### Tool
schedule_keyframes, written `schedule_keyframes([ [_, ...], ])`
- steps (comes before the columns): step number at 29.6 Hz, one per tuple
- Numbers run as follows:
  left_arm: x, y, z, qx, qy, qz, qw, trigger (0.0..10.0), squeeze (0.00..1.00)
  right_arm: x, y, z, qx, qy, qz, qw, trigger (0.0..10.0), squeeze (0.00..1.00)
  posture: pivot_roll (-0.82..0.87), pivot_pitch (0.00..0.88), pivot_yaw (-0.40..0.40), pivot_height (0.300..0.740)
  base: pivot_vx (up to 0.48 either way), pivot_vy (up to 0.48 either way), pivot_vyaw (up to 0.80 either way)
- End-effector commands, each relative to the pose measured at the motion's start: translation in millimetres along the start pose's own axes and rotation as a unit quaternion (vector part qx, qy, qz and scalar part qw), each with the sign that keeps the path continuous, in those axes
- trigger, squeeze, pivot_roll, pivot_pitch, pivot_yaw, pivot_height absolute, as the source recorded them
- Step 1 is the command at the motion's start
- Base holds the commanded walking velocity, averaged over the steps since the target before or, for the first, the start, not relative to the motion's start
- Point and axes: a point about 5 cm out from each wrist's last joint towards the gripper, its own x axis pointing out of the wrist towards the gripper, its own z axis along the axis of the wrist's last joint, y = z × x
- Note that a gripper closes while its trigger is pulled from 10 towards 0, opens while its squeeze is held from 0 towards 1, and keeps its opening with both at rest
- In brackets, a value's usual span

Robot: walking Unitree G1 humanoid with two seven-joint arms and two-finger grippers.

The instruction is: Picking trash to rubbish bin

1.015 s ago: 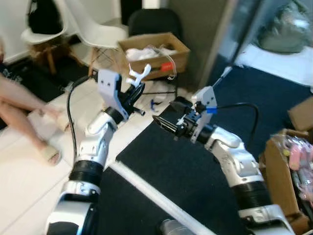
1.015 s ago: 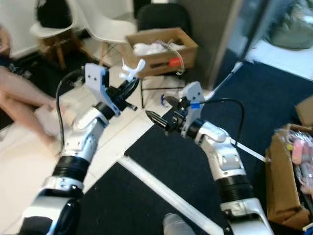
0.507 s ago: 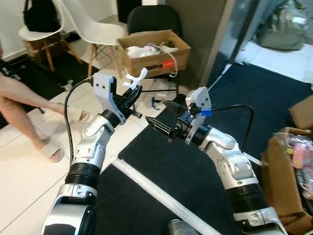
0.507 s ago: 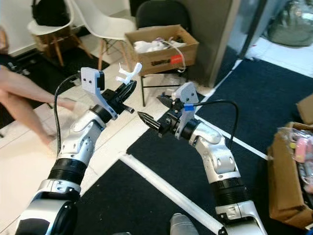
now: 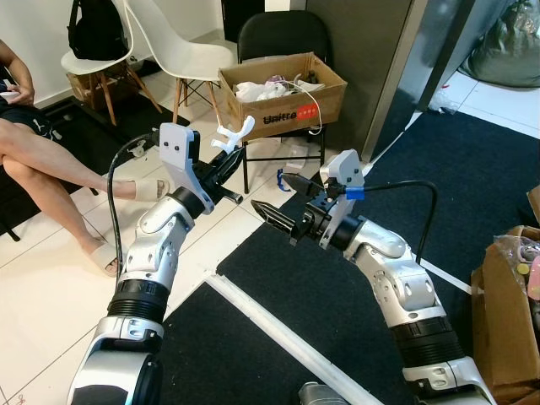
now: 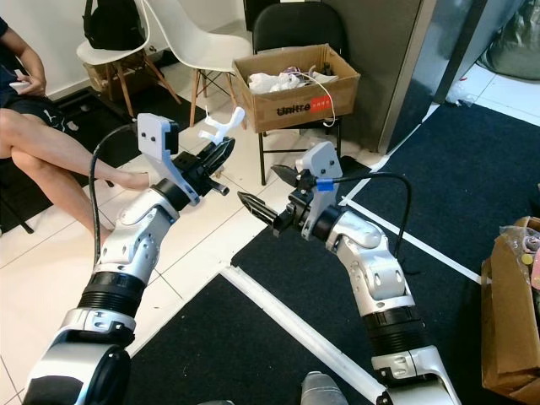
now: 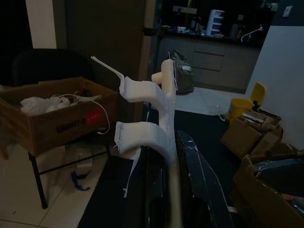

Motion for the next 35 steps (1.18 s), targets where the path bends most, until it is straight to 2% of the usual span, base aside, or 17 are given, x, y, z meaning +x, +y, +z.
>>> schedule_keyframes([
  [1, -0.2, 0.5, -0.9, -0.004, 0.001, 0.005, 1.0, 10.0, 0.0, -1.0, -1.2, -0.9, 0.004, 0.001, -0.008, 1.0, 10.0, 0.0, -0.07, 0.0, 0.044, 0.74, 0.0, 0.0, 0.0],
  [10, 2.6, -0.3, -0.9, -0.004, 0.002, -0.002, 1.0, 10.0, 0.0, -0.5, -1.6, -1.3, 0.009, 0.0, -0.008, 1.0, 10.0, 0.0, -0.08, 0.0, 0.054, 0.74, 0.0, 0.0, 0.0],
  [18, -0.2, -0.4, -4.4, -0.004, 0.008, -0.001, 1.0, 10.0, 0.0, -0.3, -1.4, -4.6, 0.023, 0.002, 0.003, 1.0, 10.0, 0.0, -0.06, 0.0, 0.021, 0.74, 0.0, 0.0, 0.0],
  [26, 4.0, -0.6, -5.0, 0.003, 0.008, 0.002, 1.0, 10.0, 0.0, -1.5, -5.9, -4.7, 0.018, 0.005, 0.001, 1.0, 10.0, 0.0, -0.06, 0.0, 0.005, 0.74, 0.0, 0.0, 0.0],
  [35, 4.3, 0.4, -3.9, -0.009, -0.006, 0.01, 1.0, 10.0, 0.0, -1.1, -9.7, -3.2, 0.016, 0.006, 0.0, 1.0, 10.0, 0.0, -0.07, 0.0, -0.007, 0.74, 0.027, 0.0, 0.0],
])
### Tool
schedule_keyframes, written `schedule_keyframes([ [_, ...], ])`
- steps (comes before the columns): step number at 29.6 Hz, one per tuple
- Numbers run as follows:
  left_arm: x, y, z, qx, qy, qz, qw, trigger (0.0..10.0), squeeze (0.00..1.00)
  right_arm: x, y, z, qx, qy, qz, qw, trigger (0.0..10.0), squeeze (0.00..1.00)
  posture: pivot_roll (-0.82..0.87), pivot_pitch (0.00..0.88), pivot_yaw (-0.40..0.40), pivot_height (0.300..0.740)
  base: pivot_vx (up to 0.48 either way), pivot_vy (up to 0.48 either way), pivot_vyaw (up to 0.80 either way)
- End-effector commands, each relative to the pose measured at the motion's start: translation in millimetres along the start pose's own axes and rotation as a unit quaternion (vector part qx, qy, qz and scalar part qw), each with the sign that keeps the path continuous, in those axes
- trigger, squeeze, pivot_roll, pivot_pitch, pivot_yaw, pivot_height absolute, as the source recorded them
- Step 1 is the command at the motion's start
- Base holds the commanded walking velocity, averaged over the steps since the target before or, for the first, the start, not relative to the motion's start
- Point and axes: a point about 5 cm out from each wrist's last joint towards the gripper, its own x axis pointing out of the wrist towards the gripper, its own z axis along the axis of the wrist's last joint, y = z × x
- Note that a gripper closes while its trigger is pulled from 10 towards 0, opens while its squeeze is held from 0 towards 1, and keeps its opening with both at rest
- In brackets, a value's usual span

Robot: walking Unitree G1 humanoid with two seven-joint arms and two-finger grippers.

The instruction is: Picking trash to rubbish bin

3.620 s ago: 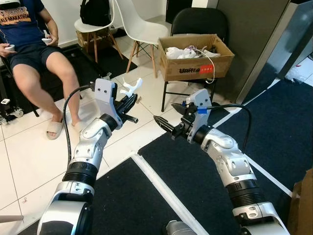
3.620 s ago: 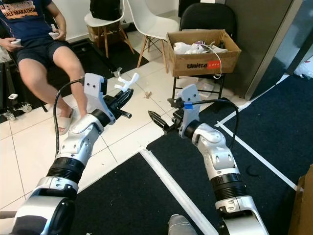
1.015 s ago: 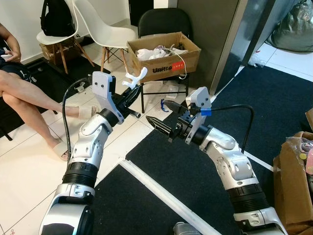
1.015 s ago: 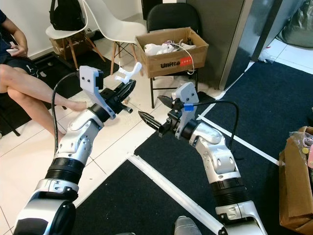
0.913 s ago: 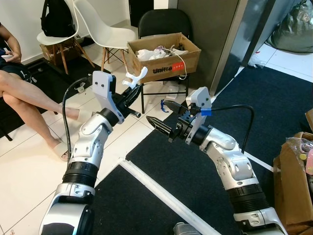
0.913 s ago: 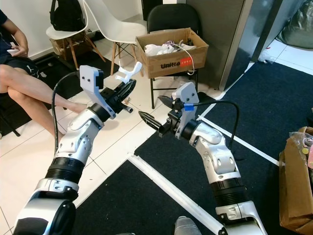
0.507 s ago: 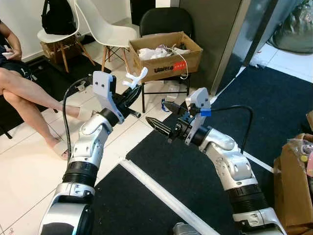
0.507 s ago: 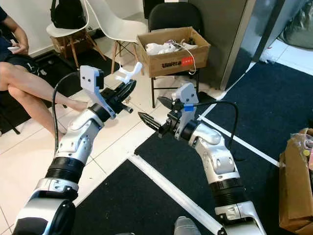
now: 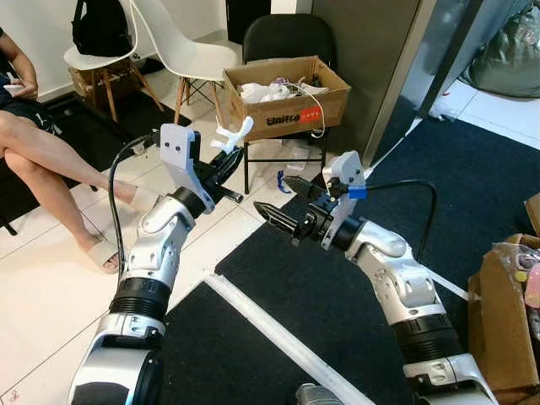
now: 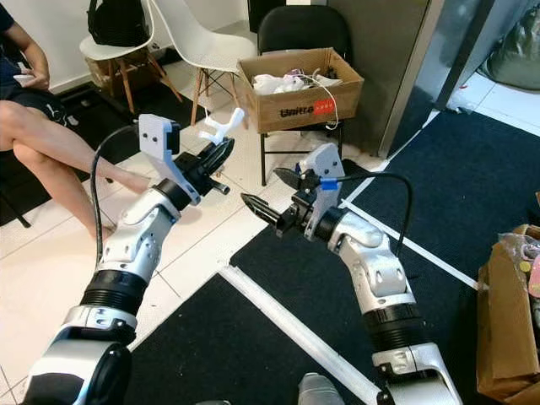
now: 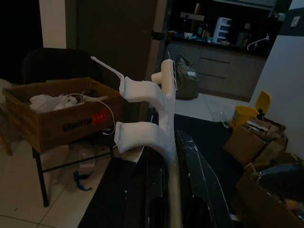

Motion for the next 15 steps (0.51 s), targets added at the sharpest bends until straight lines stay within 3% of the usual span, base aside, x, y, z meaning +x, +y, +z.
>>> schedule_keyframes([
  [1, 2.9, -1.4, -1.1, -0.013, -0.006, -0.004, 1.0, 10.0, 0.0, -0.3, -2.1, 0.9, 0.0, -0.001, -0.001, 1.0, 10.0, 0.0, -0.07, 0.0, -0.006, 0.74, 0.281, 0.0, 0.0],
  [9, 2.3, -0.2, -1.2, -0.023, -0.011, -0.003, 1.0, 10.0, 0.0, -0.1, -2.1, 2.6, 0.001, -0.003, 0.001, 1.0, 10.0, 0.0, -0.07, 0.0, -0.005, 0.74, 0.332, 0.0, 0.0],
  [13, 2.3, -0.2, -1.0, -0.023, -0.011, -0.005, 1.0, 10.0, 0.0, 0.4, -1.7, 3.3, 0.001, 0.0, 0.002, 1.0, 10.0, 0.0, -0.07, 0.0, -0.004, 0.74, 0.368, 0.0, -0.8],
  [15, 2.3, -0.1, -1.0, -0.023, -0.012, -0.006, 1.0, 10.0, 0.0, 0.6, -1.8, 3.3, 0.0, 0.0, 0.002, 1.0, 10.0, 0.0, -0.07, 0.0, -0.003, 0.74, 0.382, 0.0, 0.0],
])
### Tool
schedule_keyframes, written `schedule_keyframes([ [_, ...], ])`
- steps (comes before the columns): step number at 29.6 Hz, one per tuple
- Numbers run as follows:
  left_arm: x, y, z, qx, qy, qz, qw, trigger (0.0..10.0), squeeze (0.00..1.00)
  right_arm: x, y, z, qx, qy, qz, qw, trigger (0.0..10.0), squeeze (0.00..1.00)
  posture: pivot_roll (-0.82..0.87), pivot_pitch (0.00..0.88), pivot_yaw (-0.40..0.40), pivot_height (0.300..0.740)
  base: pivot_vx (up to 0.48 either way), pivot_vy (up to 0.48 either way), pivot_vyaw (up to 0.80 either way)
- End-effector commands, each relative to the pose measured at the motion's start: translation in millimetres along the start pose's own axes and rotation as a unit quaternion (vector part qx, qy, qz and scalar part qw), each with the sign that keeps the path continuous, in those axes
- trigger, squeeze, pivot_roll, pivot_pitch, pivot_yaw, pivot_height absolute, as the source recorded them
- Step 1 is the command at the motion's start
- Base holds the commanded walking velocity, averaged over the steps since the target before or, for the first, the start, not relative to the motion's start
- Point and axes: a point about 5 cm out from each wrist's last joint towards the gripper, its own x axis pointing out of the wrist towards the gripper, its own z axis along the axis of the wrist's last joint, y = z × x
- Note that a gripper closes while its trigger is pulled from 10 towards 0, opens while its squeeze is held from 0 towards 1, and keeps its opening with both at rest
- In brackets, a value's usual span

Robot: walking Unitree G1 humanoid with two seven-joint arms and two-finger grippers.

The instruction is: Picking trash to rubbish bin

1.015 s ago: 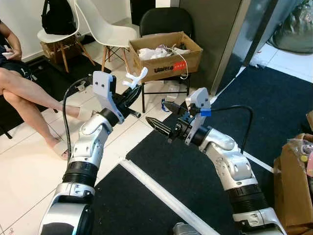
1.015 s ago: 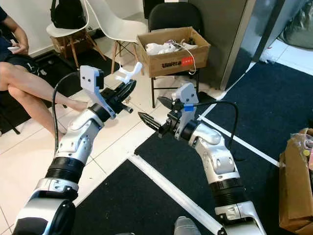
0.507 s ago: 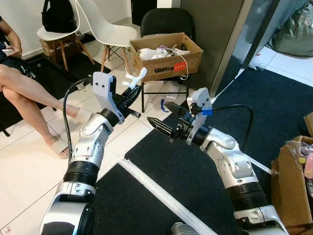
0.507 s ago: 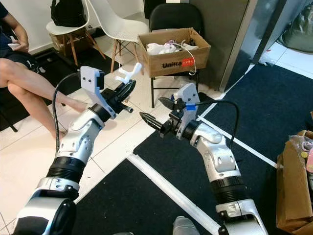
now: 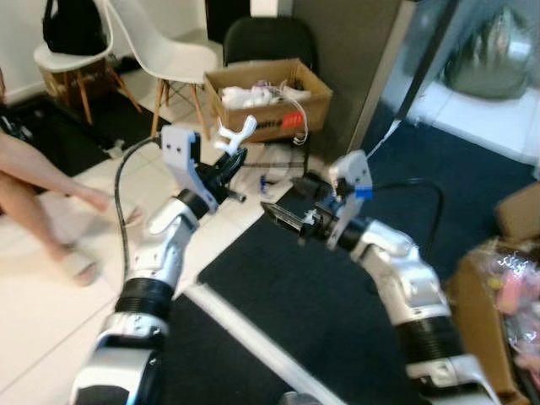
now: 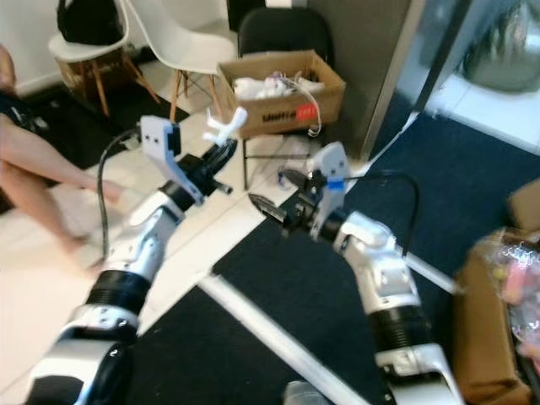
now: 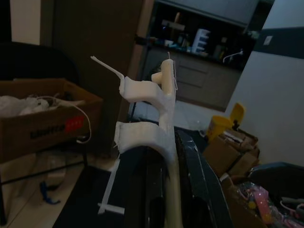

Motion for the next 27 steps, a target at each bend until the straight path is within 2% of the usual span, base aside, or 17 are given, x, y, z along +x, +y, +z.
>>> schedule_keyframes([
  [1, -3.1, 3.2, -0.6, 0.002, 0.002, 0.003, 1.0, 10.0, 0.0, 3.9, 4.5, -1.0, 0.003, 0.002, 0.01, 1.0, 10.0, 0.0, -0.07, 0.0, -0.003, 0.74, 0.382, 0.0, 0.0],
  [14, -2.7, 3.0, 0.1, 0.003, -0.001, -0.001, 1.0, 10.0, 0.0, 4.4, 5.0, 1.2, 0.003, -0.003, 0.009, 1.0, 10.0, 0.0, -0.07, 0.0, -0.003, 0.74, 0.394, 0.0, 0.0],
  [27, -2.5, 2.7, -0.2, 0.004, -0.002, -0.004, 1.0, 10.0, 0.0, 4.5, 4.7, 0.3, 0.003, 0.002, 0.01, 1.0, 10.0, 0.0, -0.07, 0.0, -0.004, 0.74, 0.412, 0.0, -0.69],
])
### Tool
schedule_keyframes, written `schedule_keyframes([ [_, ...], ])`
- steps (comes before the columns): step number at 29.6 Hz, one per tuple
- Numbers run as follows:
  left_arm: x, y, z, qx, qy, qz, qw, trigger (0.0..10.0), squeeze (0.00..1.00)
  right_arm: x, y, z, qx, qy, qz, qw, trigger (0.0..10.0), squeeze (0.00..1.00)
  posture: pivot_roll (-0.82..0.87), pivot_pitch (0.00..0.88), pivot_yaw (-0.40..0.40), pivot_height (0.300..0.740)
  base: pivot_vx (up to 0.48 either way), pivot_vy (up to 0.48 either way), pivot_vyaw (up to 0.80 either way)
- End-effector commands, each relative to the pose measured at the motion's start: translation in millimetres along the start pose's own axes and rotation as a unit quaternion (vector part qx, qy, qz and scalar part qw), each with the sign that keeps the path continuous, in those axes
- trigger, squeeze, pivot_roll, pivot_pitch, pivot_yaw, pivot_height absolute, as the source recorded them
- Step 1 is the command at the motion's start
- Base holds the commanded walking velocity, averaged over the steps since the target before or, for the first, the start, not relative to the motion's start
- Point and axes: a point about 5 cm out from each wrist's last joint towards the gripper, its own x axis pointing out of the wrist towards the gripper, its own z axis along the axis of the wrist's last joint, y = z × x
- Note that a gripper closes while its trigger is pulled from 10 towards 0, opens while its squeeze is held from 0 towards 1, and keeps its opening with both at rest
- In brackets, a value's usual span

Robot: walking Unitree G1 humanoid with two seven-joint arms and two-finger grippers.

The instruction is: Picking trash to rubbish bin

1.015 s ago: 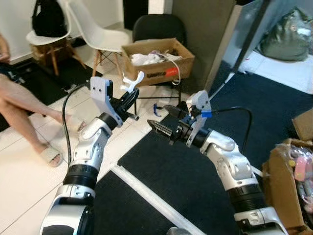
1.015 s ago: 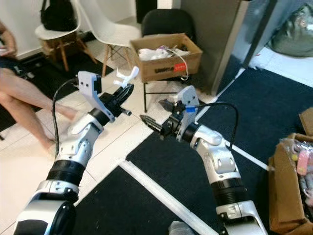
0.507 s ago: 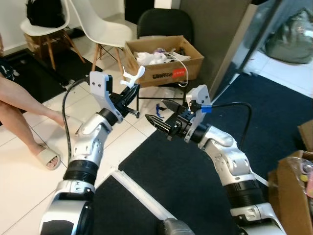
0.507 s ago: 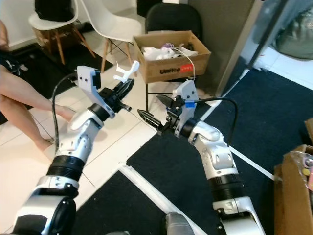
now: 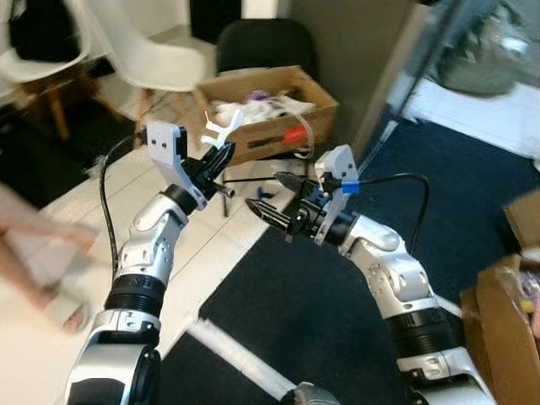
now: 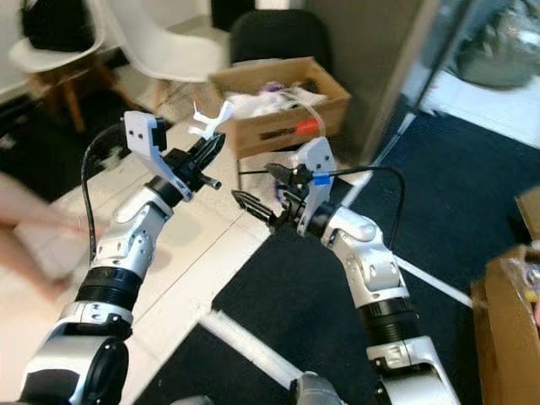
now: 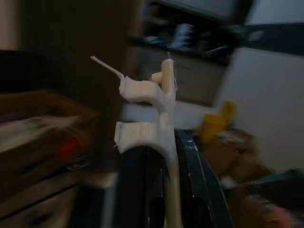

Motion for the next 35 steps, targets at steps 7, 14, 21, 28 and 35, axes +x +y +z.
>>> schedule_keyframes([
  [7, -4.4, 4.7, -0.5, 0.006, 0.005, 0.003, 1.0, 10.0, 0.0, 3.4, 3.2, 2.0, 0.002, -0.012, 0.005, 1.0, 10.0, 0.0, -0.07, 0.0, -0.005, 0.74, 0.418, 0.0, 0.0],
  [14, -4.2, 4.2, -0.6, 0.007, 0.005, 0.003, 1.0, 10.0, 0.0, 2.9, 3.5, 3.7, -0.001, -0.015, 0.007, 1.0, 10.0, 0.0, -0.07, 0.0, -0.006, 0.74, 0.428, 0.0, 0.0],
  [21, -4.2, 4.1, -0.5, 0.008, 0.005, 0.002, 1.0, 10.0, 0.0, 3.1, 4.6, 5.0, -0.009, -0.017, 0.01, 1.0, 10.0, 0.0, -0.07, 0.0, -0.006, 0.74, 0.433, 0.0, 0.0],
  [28, -4.5, 3.8, -1.2, 0.009, 0.006, 0.0, 1.0, 10.0, 0.0, 2.9, 5.2, 4.7, -0.017, -0.015, 0.012, 1.0, 10.0, 0.0, -0.07, 0.0, -0.009, 0.74, 0.437, 0.0, 0.0],
  [35, -4.9, 3.5, -1.5, 0.009, 0.006, 0.0, 1.0, 10.0, 0.0, 1.9, 4.5, 2.7, -0.015, -0.015, 0.01, 1.0, 10.0, 0.0, -0.07, 0.0, -0.006, 0.74, 0.437, 0.0, 0.0],
])
